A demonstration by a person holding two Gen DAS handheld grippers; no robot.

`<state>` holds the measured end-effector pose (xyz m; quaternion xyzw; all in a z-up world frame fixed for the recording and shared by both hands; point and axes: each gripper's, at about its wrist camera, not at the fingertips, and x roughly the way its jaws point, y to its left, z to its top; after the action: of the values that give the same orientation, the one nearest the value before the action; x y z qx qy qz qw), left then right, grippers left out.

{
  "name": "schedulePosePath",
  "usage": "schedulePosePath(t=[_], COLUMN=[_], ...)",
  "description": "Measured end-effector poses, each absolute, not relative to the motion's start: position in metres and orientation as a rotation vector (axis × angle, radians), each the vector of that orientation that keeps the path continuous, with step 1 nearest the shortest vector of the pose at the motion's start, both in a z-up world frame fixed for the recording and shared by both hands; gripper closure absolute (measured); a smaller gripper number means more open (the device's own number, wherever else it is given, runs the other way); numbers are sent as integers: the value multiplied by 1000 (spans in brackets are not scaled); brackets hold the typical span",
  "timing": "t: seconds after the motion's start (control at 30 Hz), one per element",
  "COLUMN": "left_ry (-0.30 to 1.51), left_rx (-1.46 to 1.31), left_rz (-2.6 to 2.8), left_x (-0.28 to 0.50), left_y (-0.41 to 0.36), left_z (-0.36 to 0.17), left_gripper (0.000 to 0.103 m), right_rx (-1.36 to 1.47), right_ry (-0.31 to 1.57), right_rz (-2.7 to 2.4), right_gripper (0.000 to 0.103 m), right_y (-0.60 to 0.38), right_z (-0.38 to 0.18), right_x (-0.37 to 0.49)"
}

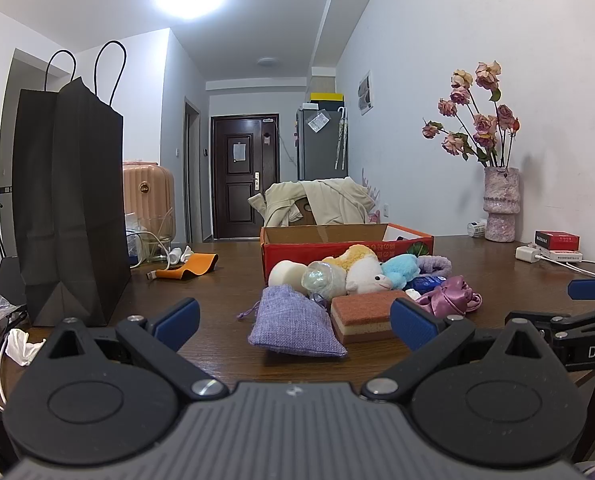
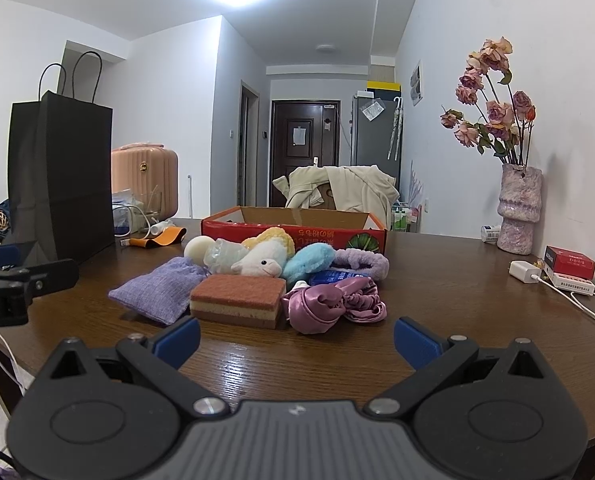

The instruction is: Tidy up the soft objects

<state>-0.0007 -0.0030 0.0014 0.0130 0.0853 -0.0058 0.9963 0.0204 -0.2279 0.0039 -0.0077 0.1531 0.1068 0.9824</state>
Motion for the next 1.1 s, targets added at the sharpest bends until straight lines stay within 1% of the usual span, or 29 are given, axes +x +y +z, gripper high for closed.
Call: schedulePosePath(t=[0.4, 0.6, 0.8, 0.87, 0.93, 1.1], left_ry=[180, 209, 257, 273, 298, 346], left_rx=[31, 96, 110, 81, 66, 43], left_rz=[-19, -22, -16, -30, -34, -81], left_x=[4, 32, 70, 81, 92, 118], left_y=[-2, 7, 12, 13, 10, -4], left_z=[3, 6, 9, 11, 10, 7], left_gripper=[0, 0, 0, 0, 0, 0], right_rx=[-16, -13, -12, 2, 9, 11], right_ry=[311, 300, 373, 383, 396, 413], right_rz=[218, 264, 288, 288, 286, 285], right_gripper=[0, 0, 1, 4, 12, 19], right_y=[-228, -225, -216, -214, -212, -212], right_z=[4, 6, 3, 3, 3, 5], right_x=[22, 32, 68, 81, 96, 126])
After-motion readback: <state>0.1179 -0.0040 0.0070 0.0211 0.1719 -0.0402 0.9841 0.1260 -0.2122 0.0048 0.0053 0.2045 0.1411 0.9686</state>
